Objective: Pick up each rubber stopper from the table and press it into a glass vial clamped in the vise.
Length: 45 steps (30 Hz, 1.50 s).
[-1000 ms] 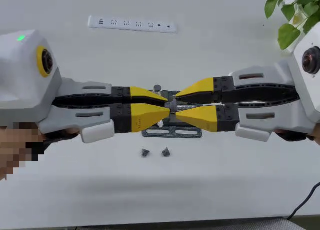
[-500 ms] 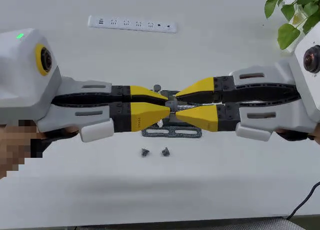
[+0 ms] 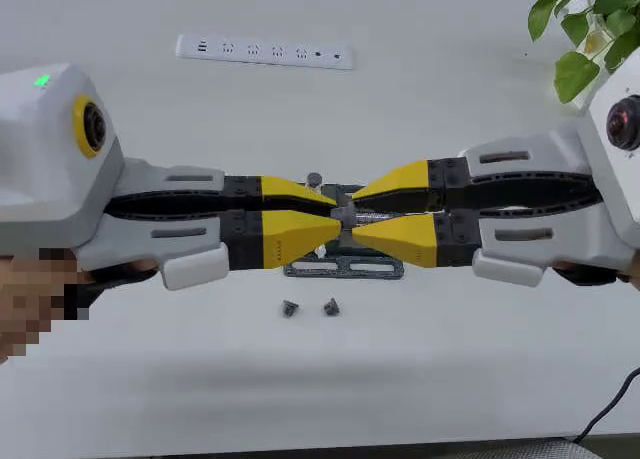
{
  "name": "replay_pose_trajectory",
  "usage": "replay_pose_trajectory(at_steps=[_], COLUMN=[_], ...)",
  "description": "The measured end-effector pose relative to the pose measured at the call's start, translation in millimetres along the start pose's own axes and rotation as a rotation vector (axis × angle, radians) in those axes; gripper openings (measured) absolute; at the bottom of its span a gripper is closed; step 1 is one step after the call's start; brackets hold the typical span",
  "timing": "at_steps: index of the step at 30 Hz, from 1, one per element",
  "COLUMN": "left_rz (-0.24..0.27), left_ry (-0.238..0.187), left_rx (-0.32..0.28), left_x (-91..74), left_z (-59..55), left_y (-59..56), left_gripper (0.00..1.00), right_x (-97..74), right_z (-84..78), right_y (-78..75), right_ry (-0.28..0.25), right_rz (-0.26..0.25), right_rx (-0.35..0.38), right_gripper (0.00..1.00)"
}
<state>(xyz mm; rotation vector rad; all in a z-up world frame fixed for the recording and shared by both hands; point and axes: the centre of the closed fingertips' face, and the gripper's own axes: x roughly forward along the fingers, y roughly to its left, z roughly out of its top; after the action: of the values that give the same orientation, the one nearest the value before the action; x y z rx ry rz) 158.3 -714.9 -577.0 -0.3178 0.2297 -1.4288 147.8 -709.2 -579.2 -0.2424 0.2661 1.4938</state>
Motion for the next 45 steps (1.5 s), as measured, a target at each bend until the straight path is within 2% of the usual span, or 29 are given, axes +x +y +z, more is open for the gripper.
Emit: replay_pose_trajectory(at_steps=[10,17,20,24,26,28,31,33,34,36,40,43,45], left_rz=[0.023,0.031,0.044,0.072,0.097,0.118,0.151,0.172,0.187,0.204,0.239,0.259,0.271], left_ry=[0.012,0.050,0.052,0.075,0.102,0.116,0.138,0.161,0.174,0.192,0.223,0.262,0.285], left_rx=[0.012,0.021,0.022,0.034,0.053,0.059,0.066,0.079,0.090,0.096,0.110,0.133,0.147], left_x=[-1.3,-1.8,-4.5,-9.9,-13.9,-17.3,-23.7,-27.4,-29.6,-32.8,-39.2,-43.5,-45.8], left_z=[-5.8,-16.8,-19.9,-26.9,-33.7,-38.5,-46.7,-52.4,-55.8,-61.6,-72.4,-82.6,-88.7], left_y=[5.1,5.9,8.9,14.4,19.7,24.3,32.1,36.9,40.3,44.5,53.1,58.0,61.4], left_gripper=[0.04,0.12,0.15,0.20,0.22,0.26,0.33,0.35,0.38,0.43,0.51,0.56,0.60], right_x=[3.7,3.0,2.1,3.1,0.7,3.5,6.8,9.6,9.3,13.8,17.7,21.0,25.7], right_z=[-5.0,-7.2,-9.7,-14.9,-23.3,-23.5,-31.0,-33.2,-37.0,-41.8,-53.7,-67.0,-72.8], right_y=[-2.0,-10.3,-13.8,-23.7,-33.1,-35.5,-46.1,-51.2,-60.0,-64.8,-83.7,-98.5,-104.4], right_ry=[0.027,0.042,0.059,0.090,0.138,0.143,0.207,0.230,0.252,0.298,0.385,0.481,0.508], right_rz=[-0.001,-0.017,-0.021,-0.045,-0.066,-0.064,-0.077,-0.080,-0.087,-0.097,-0.120,-0.136,-0.131], right_rx=[0.003,0.011,0.013,0.040,0.025,0.034,0.027,0.038,0.034,0.032,0.039,0.031,0.034], right_gripper=[0.06,0.06,0.06,0.06,0.06,0.06,0.06,0.06,0.06,0.06,0.06,0.06,0.06])
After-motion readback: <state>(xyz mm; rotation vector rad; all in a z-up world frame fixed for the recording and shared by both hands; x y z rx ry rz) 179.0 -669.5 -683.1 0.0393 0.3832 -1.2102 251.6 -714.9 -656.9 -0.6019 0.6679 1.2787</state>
